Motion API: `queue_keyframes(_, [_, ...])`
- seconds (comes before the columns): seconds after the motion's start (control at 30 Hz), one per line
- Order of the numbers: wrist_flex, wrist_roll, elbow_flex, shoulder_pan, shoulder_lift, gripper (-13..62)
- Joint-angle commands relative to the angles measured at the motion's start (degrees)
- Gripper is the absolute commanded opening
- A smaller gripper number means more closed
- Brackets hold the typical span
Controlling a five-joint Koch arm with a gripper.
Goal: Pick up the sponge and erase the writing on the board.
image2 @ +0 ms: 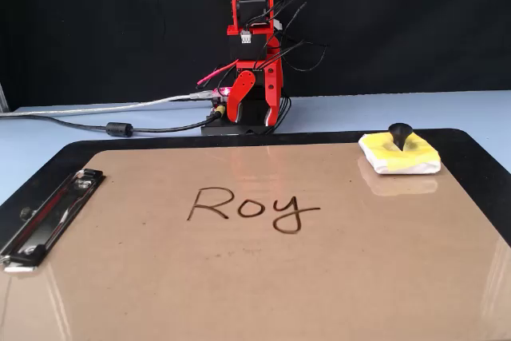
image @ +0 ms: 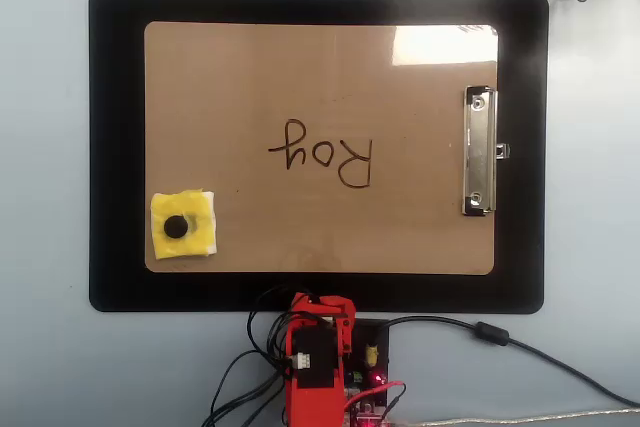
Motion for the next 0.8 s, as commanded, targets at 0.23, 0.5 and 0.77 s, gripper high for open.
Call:
queue_keyframes(0.23, [3.5, -0.2, 1.7, -0.8, 2.8, 34.4])
queue_keyframes(0.5, [3.2, 0.0, -13.4, -1.2, 2.5, 33.9])
queue_keyframes(0.77, [-18.7, 1.7, -28.9, -23.7, -3.3, 32.9])
